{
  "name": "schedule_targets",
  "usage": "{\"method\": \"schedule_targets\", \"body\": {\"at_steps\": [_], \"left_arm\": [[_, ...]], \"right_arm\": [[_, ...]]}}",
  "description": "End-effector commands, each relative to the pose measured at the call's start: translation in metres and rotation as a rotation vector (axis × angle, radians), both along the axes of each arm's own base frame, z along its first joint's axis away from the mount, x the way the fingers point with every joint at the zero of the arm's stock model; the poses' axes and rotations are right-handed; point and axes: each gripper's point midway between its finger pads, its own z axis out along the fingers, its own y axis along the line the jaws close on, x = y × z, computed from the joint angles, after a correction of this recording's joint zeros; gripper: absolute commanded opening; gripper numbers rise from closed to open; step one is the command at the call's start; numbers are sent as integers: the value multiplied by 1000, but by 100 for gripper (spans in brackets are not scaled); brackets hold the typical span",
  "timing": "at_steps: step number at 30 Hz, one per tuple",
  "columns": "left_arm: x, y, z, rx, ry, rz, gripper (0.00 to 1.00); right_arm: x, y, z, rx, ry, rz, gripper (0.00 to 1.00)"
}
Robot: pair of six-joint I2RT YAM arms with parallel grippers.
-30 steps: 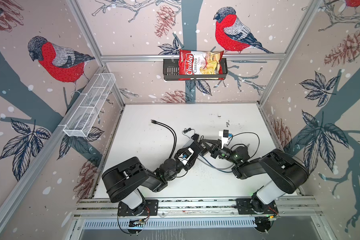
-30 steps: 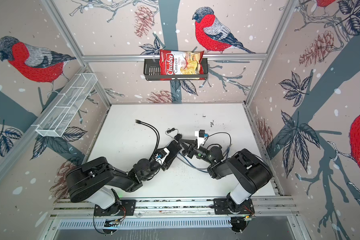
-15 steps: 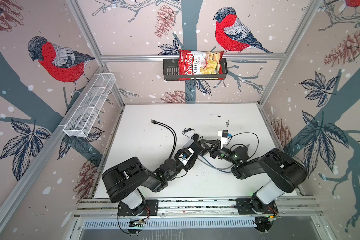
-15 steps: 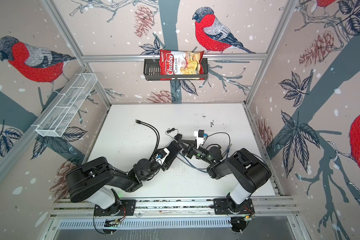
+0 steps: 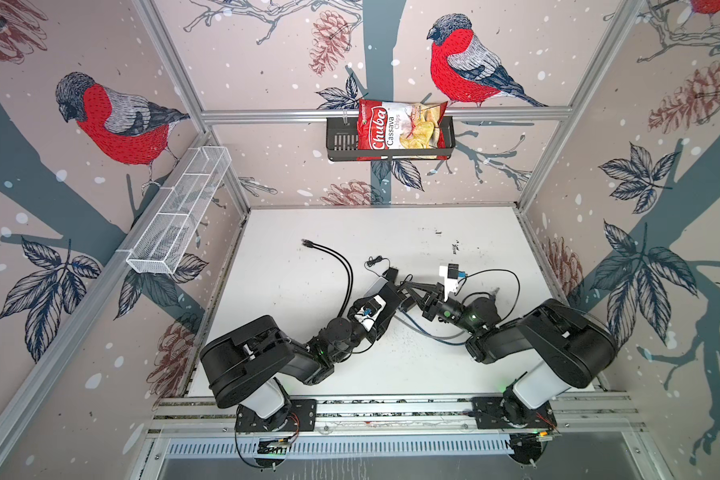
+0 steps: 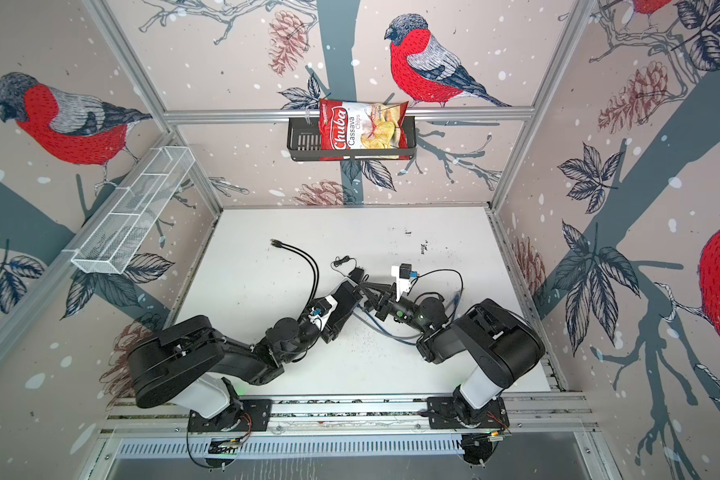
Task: Insert the plug into the switch port
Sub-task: 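Push the barrel plug into the box port with the right gripper while left holds it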
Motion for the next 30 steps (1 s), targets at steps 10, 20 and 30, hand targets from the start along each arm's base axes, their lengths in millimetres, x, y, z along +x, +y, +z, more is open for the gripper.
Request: {"method": "schedule_targets", "body": {"at_steps": [10,20,30], "left_arm": [[0,-5,51,-126,-119,-17,36],[-2,-6,52,-115,-137,-26,35],[0,-3,59,-128,-152,-12,34]], "right_arm": [[-18,16,13,-59,-125,77,6],[-11,20,6,-87,-92,76,6],[-15,15,-4,-110,-81,64,6]]}}
